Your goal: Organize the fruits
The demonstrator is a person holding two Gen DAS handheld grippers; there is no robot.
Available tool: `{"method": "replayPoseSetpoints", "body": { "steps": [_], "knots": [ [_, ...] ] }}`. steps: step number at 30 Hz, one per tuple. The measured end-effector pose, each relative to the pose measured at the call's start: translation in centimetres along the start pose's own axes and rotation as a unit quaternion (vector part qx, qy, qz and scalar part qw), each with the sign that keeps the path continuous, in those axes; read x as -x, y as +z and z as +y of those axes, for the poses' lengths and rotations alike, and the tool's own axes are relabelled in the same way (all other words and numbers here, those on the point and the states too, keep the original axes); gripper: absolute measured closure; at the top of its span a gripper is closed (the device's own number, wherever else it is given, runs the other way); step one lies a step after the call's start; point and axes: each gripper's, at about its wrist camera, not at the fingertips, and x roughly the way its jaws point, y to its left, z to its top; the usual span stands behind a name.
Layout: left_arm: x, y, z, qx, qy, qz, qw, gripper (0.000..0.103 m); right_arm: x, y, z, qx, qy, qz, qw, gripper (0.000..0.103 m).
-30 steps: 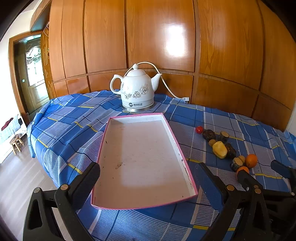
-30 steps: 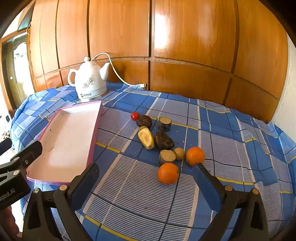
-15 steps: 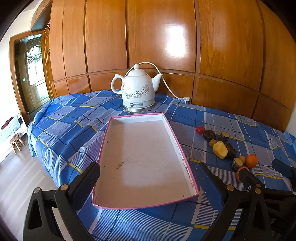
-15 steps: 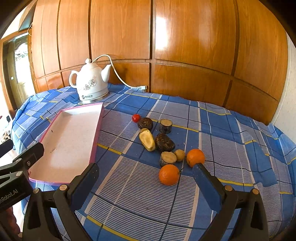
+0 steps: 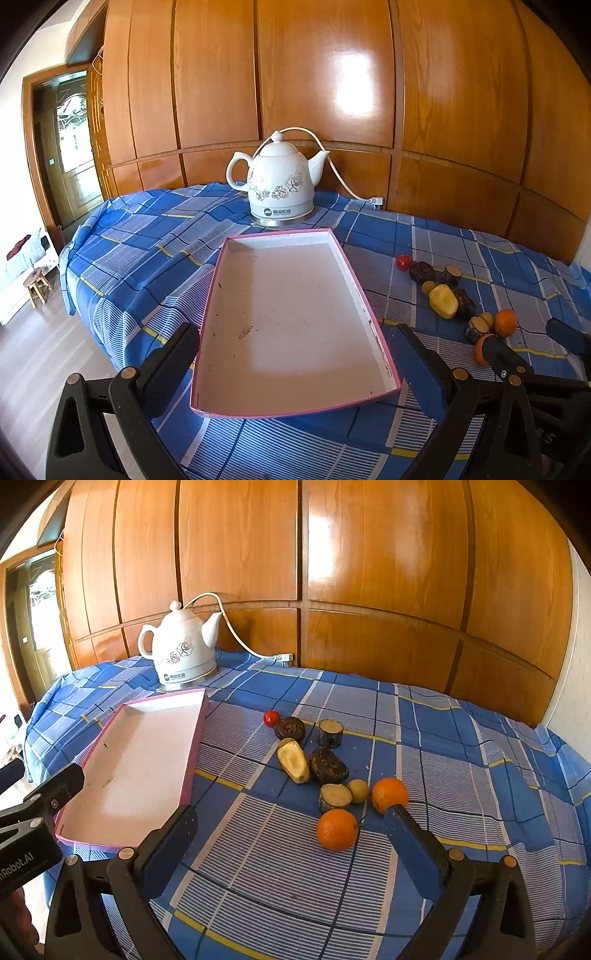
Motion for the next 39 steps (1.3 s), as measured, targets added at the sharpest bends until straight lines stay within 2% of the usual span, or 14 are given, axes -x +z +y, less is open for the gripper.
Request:
{"method": "replayPoseSetpoints", "body": {
  "steps": [12,20,29,34,39],
  "knots": [
    [-0.3,-0.3,-0.3,-0.006,-0.002,0.006,1.0,0.0,-0.4,-0.1,-0.5,-0.003,0.001,0.007,1.0,0.0],
    [-1.3,-0.8,-0.7,-0.008,-0.045,0.04,0.9982,0.0,-0.9,0.2,-1.5,-0.004,-0.02,0.013,1.0,0.0],
    [-1.6,-1.3,-2.2,-0.038,-0.051,0.047,0.9969,0.0,-0.5,1.1,-2.8,0.002,-0.041,0.002,0.999,0.0],
    [-2.0,-1.3,-2.8,-0.043,-0.09,0.062,0.993,0.0,-0.8,1.3,-3.8,0.007,-0.03,0.014,0.999,0.0],
    [-2.9,-1.1,-3.6,-0.046,-0.133,0.092,0.9858,0.0,-1.5,2.8,-7.2,-0.008,-0.011,0.039,0.999,0.0]
  ]
}}
